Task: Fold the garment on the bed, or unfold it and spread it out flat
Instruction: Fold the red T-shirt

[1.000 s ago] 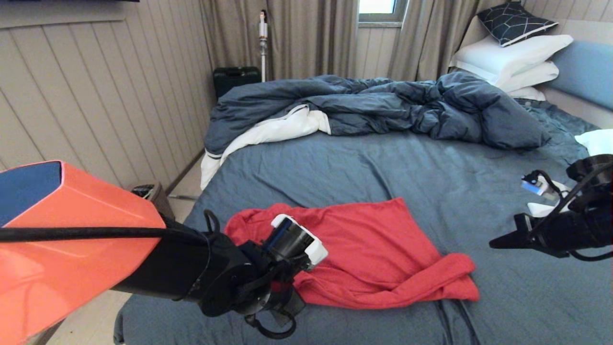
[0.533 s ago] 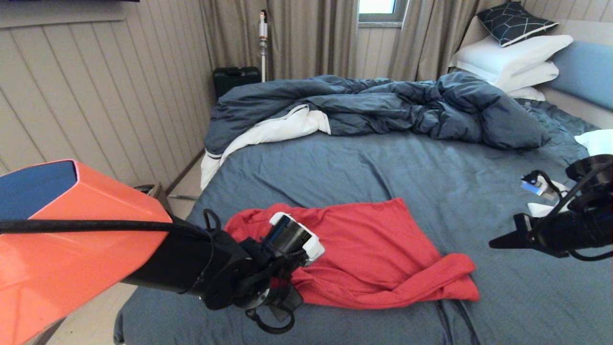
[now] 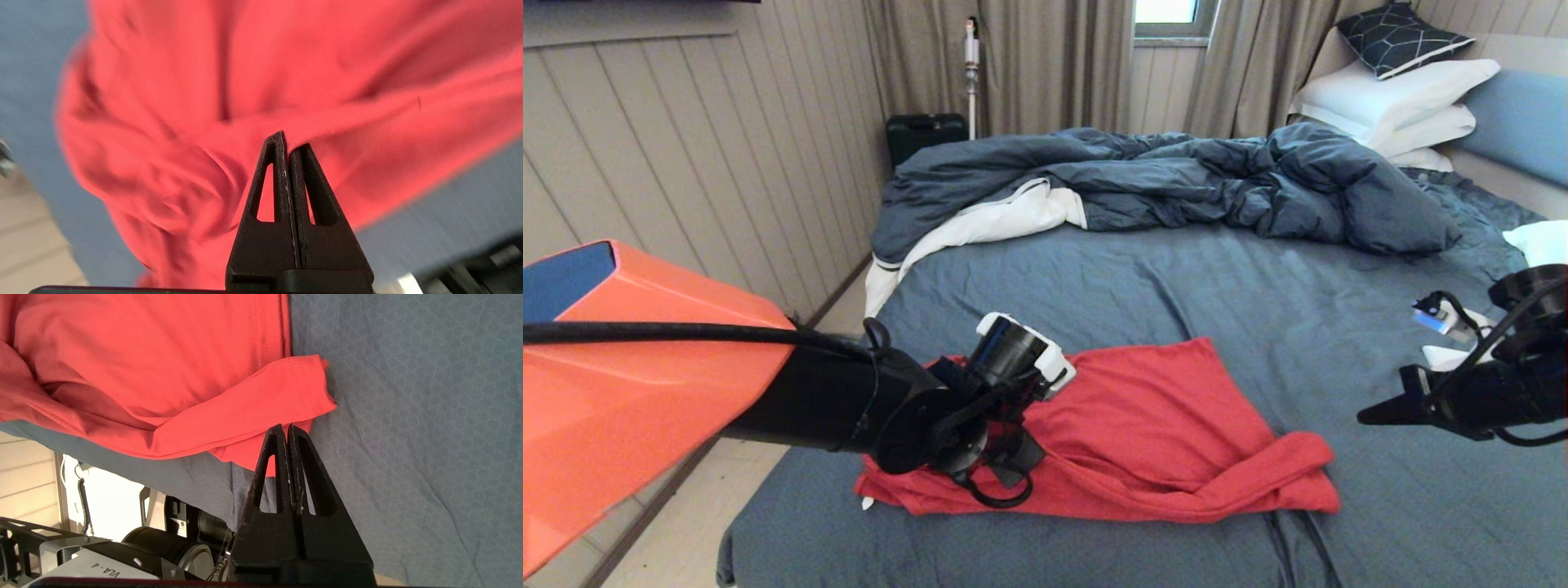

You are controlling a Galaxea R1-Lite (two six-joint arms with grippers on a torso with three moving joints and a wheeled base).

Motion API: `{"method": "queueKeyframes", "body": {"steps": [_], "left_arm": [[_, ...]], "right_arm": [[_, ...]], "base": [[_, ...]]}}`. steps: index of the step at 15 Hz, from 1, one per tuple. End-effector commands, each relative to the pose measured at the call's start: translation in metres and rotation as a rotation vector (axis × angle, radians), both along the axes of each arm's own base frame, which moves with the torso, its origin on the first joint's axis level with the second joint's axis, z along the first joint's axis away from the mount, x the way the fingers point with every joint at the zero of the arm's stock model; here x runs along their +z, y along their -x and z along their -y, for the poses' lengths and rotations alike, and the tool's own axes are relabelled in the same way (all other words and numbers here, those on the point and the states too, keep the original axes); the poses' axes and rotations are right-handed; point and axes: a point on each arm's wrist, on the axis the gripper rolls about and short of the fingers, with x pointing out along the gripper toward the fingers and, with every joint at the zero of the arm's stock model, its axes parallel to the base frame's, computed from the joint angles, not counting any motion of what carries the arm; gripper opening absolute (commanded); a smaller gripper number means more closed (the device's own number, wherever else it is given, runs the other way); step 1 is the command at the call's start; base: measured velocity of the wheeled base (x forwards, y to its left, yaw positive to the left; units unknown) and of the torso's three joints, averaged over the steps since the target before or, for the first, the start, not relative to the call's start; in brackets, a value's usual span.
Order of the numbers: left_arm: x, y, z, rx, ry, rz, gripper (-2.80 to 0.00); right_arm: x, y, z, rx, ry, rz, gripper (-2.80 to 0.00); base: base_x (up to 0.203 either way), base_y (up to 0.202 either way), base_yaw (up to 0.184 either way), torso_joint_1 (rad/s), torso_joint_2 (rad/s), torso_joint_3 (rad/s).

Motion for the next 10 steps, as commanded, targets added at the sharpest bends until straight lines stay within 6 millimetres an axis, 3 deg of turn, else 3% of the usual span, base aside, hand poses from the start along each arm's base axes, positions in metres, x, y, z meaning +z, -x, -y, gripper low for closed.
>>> {"method": "queueKeyframes", "body": {"steps": [1,7,10], "left_arm": [[0.005,-0.01,0.003,0.001,0.007,0.028,-2.8],[-0.021,-0.042,0.006,-0.098,-0.133,0.08,-2.8],[-0.019,-0.06,-0.006,-0.044,-0.148,0.118,-2.8]], "right_arm": [[0.0,0.001,0.0,0.002,-0.003,0.0,-2.8],[0.0,0.0,0.001,-0.001,-0.002,0.001,-2.8],[-0.001,0.0,0.0,0.001,-0.004,-0.001,-2.8]], "base": [[0.0,0.0,0.0,0.0,0.0,0.0],[0.0,0.0,0.0,0.0,0.0,0.0],[0.0,0.0,0.0,0.0,0.0,0.0]]}}
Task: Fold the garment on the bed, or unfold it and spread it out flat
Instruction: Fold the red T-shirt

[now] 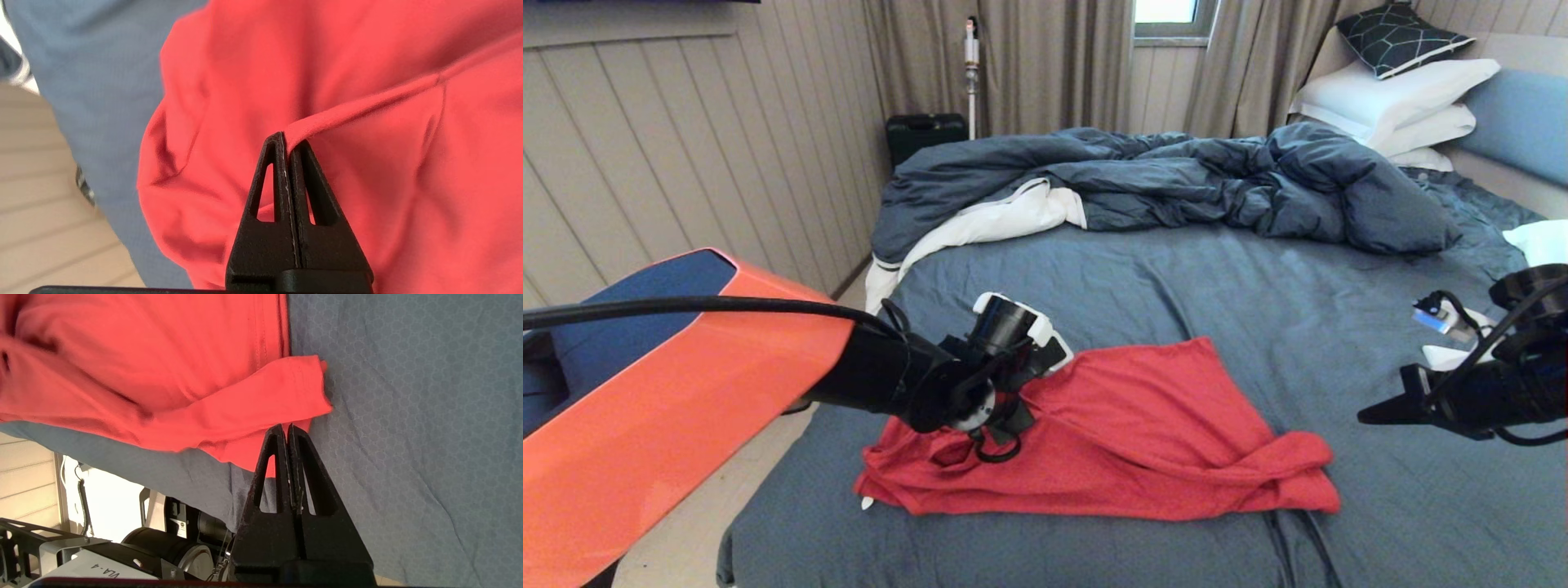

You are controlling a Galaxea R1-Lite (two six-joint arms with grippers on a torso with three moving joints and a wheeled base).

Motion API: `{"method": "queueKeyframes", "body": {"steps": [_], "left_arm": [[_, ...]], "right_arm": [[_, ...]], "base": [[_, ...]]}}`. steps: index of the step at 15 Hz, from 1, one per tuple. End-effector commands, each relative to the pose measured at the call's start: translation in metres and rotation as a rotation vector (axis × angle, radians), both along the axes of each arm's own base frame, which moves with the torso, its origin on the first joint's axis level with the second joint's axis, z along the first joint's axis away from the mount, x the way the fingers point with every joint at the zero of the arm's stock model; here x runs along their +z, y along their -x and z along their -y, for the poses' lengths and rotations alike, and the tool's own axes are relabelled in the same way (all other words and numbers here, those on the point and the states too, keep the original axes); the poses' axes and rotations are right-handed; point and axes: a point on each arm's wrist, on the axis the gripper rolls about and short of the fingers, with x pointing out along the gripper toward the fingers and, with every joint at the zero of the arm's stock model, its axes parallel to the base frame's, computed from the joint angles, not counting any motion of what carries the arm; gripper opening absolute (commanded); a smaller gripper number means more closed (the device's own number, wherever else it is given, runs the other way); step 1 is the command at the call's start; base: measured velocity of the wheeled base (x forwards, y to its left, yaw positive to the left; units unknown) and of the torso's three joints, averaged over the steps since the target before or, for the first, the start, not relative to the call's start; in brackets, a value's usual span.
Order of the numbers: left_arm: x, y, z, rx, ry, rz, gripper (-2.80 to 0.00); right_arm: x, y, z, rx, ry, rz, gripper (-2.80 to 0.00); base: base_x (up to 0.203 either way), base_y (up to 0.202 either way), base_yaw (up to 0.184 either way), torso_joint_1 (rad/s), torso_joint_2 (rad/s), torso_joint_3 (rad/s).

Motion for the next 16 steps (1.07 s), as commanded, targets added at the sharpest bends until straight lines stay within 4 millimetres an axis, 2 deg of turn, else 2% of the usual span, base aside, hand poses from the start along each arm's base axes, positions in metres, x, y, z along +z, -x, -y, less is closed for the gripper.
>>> {"method": "queueKeyframes", "body": {"steps": [1,5,12,13,16], "left_arm": [[-0.001,-0.01,-0.011,0.035,-0.004,0.001,-2.8],[0.012,-0.022,-0.035,0.097,0.012,0.021,-2.8],[0.006,-0.018,-0.033,0.091,-0.001,0.003,-2.8],[0.007,-0.018,-0.032,0.091,0.006,0.009,0.0],[0.017,-0.012,-0.028,0.098,0.033,0.023,0.0]], "right_arm": [[-0.001,0.0,-0.001,0.005,-0.005,-0.004,-2.8],[-0.002,0.0,-0.001,0.004,-0.007,-0.007,-2.8],[-0.003,-0.001,-0.001,0.005,-0.007,-0.011,-2.8],[-0.003,-0.001,-0.001,0.005,-0.007,-0.011,-2.8],[-0.002,0.0,-0.001,0.004,-0.006,-0.01,-2.8]], "base": [[0.0,0.0,0.0,0.0,0.0,0.0],[0.0,0.0,0.0,0.0,0.0,0.0],[0.0,0.0,0.0,0.0,0.0,0.0],[0.0,0.0,0.0,0.0,0.0,0.0],[0.0,0.0,0.0,0.0,0.0,0.0]]}}
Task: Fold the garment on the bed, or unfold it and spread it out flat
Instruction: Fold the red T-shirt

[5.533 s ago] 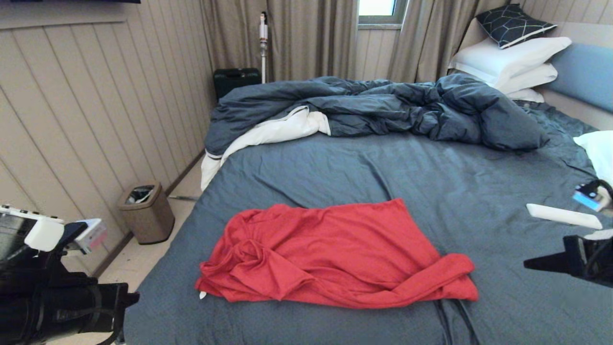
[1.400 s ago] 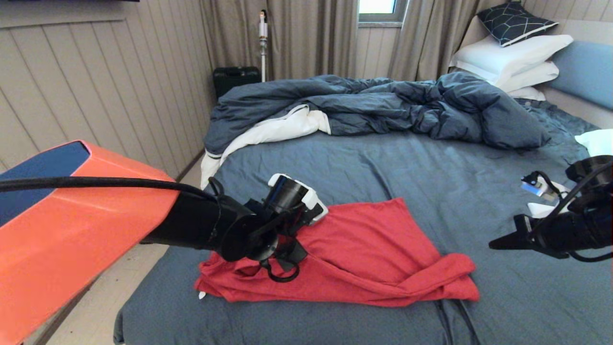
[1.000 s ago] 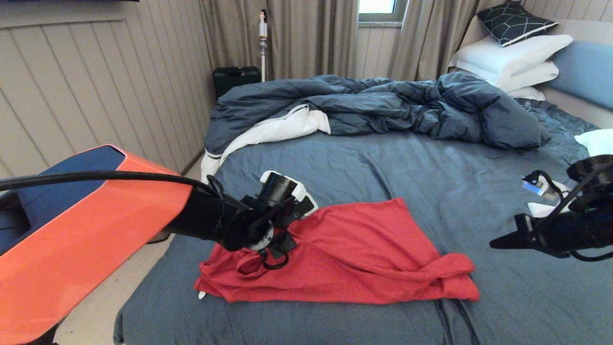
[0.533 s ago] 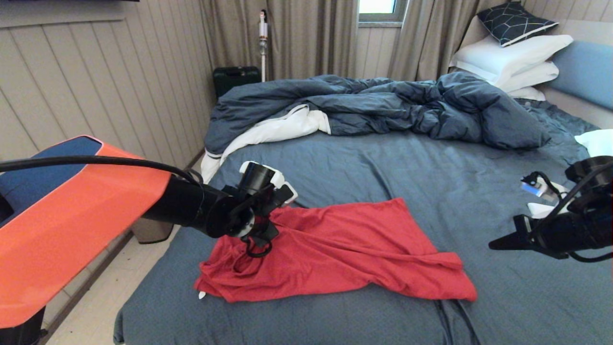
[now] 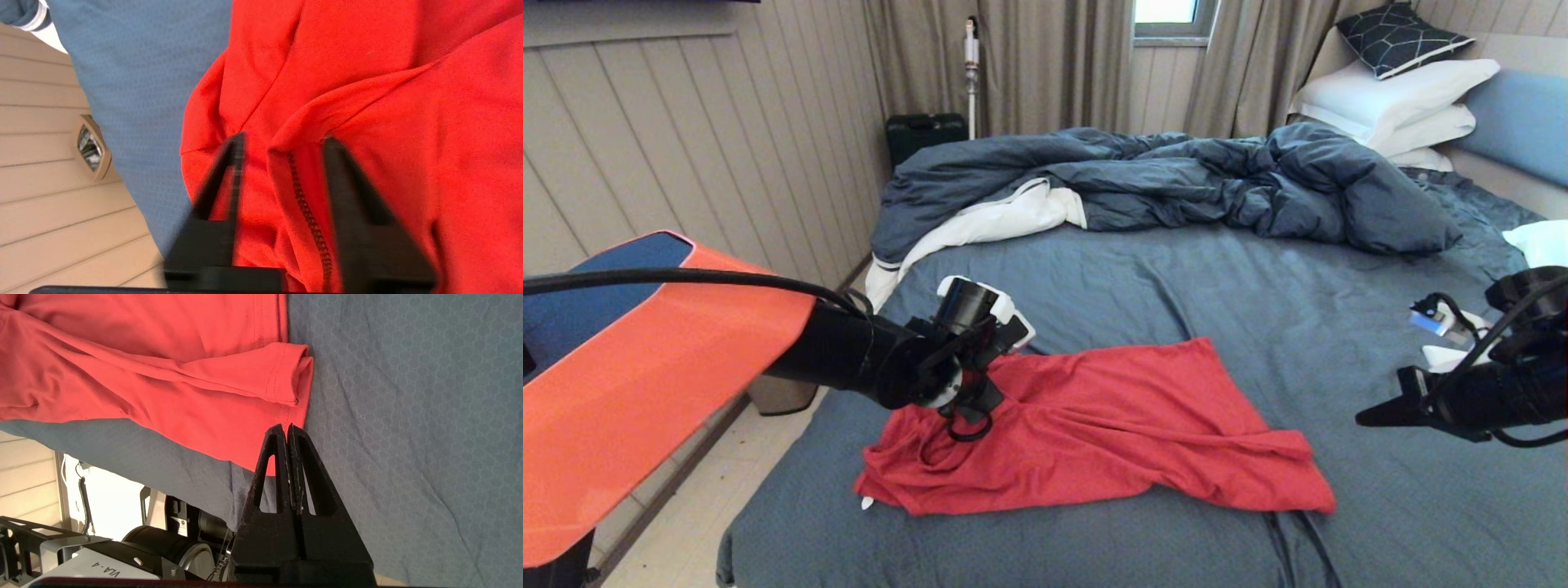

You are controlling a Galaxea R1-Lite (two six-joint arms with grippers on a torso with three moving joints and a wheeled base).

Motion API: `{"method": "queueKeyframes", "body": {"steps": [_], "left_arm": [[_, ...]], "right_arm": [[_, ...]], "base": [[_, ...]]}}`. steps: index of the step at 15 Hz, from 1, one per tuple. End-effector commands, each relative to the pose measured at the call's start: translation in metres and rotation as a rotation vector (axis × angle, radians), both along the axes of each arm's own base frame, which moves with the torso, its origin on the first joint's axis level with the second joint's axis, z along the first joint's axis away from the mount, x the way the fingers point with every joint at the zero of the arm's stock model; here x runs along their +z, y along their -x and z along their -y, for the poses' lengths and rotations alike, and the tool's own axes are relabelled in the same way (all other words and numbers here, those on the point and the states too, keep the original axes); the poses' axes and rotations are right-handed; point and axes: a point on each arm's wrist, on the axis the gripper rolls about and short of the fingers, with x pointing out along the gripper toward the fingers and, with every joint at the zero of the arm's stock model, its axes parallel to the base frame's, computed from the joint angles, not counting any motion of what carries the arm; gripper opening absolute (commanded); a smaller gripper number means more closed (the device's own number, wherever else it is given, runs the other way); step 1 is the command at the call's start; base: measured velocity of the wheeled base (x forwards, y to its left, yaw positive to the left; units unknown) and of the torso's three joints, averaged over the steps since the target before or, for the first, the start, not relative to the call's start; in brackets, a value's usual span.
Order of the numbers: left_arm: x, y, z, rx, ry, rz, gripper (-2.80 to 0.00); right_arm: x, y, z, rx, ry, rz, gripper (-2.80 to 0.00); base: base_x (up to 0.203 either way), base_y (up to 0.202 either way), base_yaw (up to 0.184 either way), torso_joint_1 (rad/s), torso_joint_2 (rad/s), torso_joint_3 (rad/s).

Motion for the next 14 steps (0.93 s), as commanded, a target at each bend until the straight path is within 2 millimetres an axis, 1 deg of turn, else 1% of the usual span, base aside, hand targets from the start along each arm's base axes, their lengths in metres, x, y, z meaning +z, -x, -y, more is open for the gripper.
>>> {"method": "queueKeyframes", "body": {"steps": [1,4,6,7,8,10,11,12,14], "left_arm": [[0.013,0.007,0.002,-0.009,0.019,0.019,0.0],[0.04,0.016,0.001,0.003,0.077,0.054,0.0],[0.066,0.026,-0.009,0.036,0.136,0.081,0.0],[0.077,0.031,-0.019,0.073,0.164,0.069,-2.8],[0.088,0.039,-0.033,0.127,0.195,0.041,-2.8],[0.102,0.057,-0.063,0.276,0.282,-0.054,-2.8],[0.107,0.07,-0.079,0.338,0.326,-0.104,-2.8],[0.108,0.085,-0.096,0.389,0.356,-0.15,-2.8],[0.089,0.115,-0.125,0.476,0.372,-0.26,-2.8]], "right_arm": [[0.0,0.001,0.0,0.002,-0.003,0.0,-2.8],[0.0,0.001,0.0,0.002,-0.004,-0.003,-2.8],[-0.001,0.002,-0.001,0.004,-0.005,-0.007,-2.8],[-0.001,0.004,-0.002,0.004,-0.005,-0.007,-2.8],[0.0,0.005,-0.002,0.003,-0.004,-0.005,-2.8],[0.001,0.007,-0.003,0.004,-0.004,-0.004,-2.8],[0.001,0.007,-0.003,0.004,-0.004,-0.007,-2.8],[-0.001,0.007,-0.003,0.005,-0.004,-0.013,-2.8],[-0.006,0.007,-0.004,0.007,-0.009,-0.037,-2.8]], "base": [[0.0,0.0,0.0,0.0,0.0,0.0],[0.0,0.0,0.0,0.0,0.0,0.0],[0.0,0.0,0.0,0.0,0.0,0.0],[0.0,0.0,0.0,0.0,0.0,0.0],[0.0,0.0,0.0,0.0,0.0,0.0],[0.0,0.0,0.0,0.0,0.0,0.0],[0.0,0.0,0.0,0.0,0.0,0.0],[0.0,0.0,0.0,0.0,0.0,0.0],[0.0,0.0,0.0,0.0,0.0,0.0]]}}
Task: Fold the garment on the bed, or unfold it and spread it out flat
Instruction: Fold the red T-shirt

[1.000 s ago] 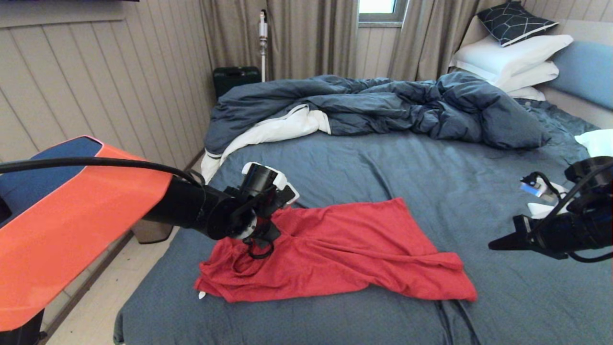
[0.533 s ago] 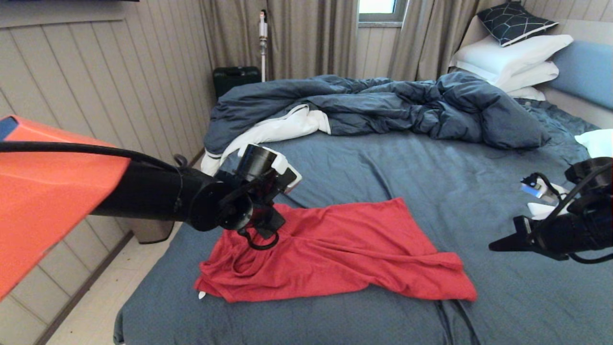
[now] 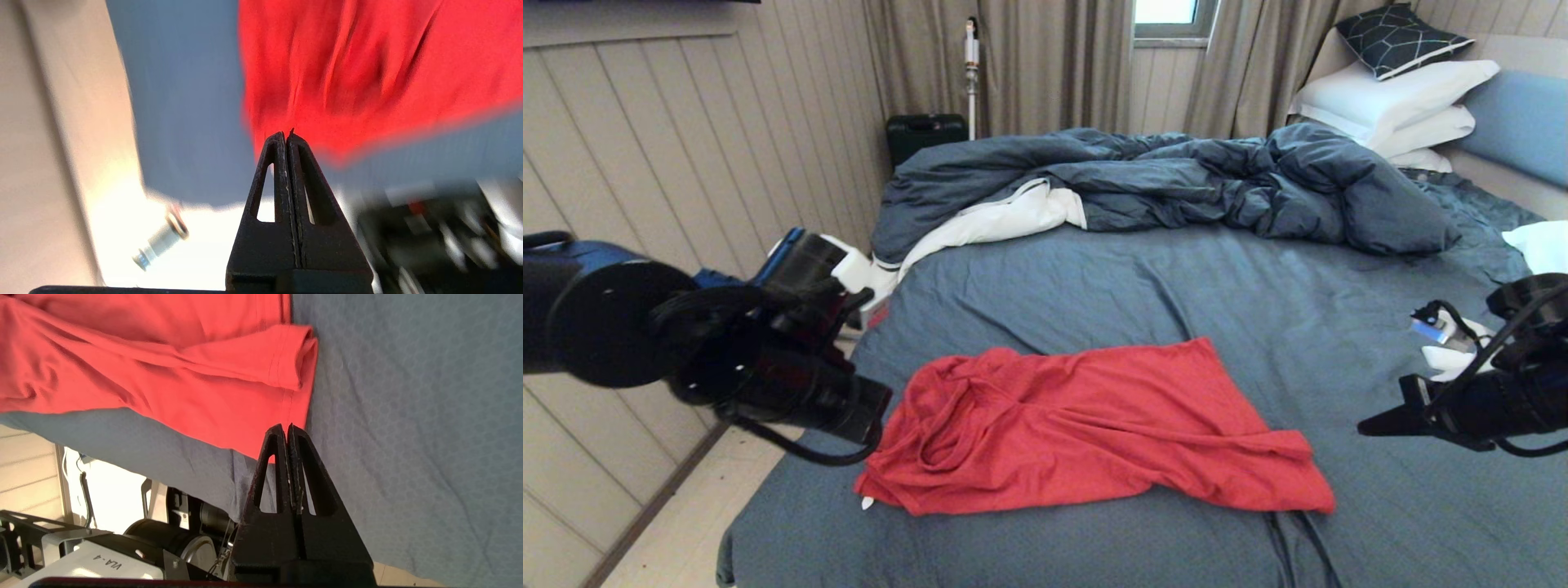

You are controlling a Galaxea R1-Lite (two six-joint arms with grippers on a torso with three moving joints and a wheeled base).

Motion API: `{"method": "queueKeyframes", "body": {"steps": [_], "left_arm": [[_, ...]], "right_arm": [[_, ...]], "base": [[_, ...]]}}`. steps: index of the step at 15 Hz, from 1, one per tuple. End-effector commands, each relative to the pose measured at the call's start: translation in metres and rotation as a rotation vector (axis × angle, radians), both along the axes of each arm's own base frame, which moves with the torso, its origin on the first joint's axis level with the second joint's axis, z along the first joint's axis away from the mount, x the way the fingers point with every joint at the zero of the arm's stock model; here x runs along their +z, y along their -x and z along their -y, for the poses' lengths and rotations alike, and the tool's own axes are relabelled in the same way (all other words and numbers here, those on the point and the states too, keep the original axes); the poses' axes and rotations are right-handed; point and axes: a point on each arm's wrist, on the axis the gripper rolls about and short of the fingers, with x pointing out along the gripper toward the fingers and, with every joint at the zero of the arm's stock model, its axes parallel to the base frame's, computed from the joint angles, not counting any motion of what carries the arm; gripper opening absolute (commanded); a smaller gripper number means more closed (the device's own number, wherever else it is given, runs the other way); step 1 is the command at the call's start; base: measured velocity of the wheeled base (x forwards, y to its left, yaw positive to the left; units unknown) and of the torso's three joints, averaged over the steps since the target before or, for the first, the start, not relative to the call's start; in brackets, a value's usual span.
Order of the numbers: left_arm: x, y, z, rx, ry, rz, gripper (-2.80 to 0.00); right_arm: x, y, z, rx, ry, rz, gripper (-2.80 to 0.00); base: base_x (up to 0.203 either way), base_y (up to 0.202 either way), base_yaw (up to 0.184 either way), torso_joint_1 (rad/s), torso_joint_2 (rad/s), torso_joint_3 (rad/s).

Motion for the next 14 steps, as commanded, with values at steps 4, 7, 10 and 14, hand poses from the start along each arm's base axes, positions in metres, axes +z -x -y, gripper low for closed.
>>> {"method": "queueKeyframes", "body": {"steps": [4,7,10,14], "left_arm": [[-0.046,0.079,-0.06,0.176,0.082,-0.105,-2.8],[-0.053,0.093,-0.071,0.217,0.161,-0.016,-2.8],[-0.055,0.089,-0.069,0.214,0.154,-0.024,-2.8],[-0.056,0.087,-0.068,0.182,0.134,-0.03,-2.8]], "right_arm": [[-0.02,-0.014,-0.012,0.038,0.025,-0.08,-2.8],[-0.034,-0.024,-0.022,0.05,0.116,-0.14,-2.8],[-0.039,-0.028,-0.029,0.077,0.118,-0.155,-2.8],[-0.05,-0.042,-0.045,0.109,0.19,-0.194,-2.8]], "base": [[0.0,0.0,0.0,0.0,0.0,0.0],[0.0,0.0,0.0,0.0,0.0,0.0],[0.0,0.0,0.0,0.0,0.0,0.0],[0.0,0.0,0.0,0.0,0.0,0.0]]}}
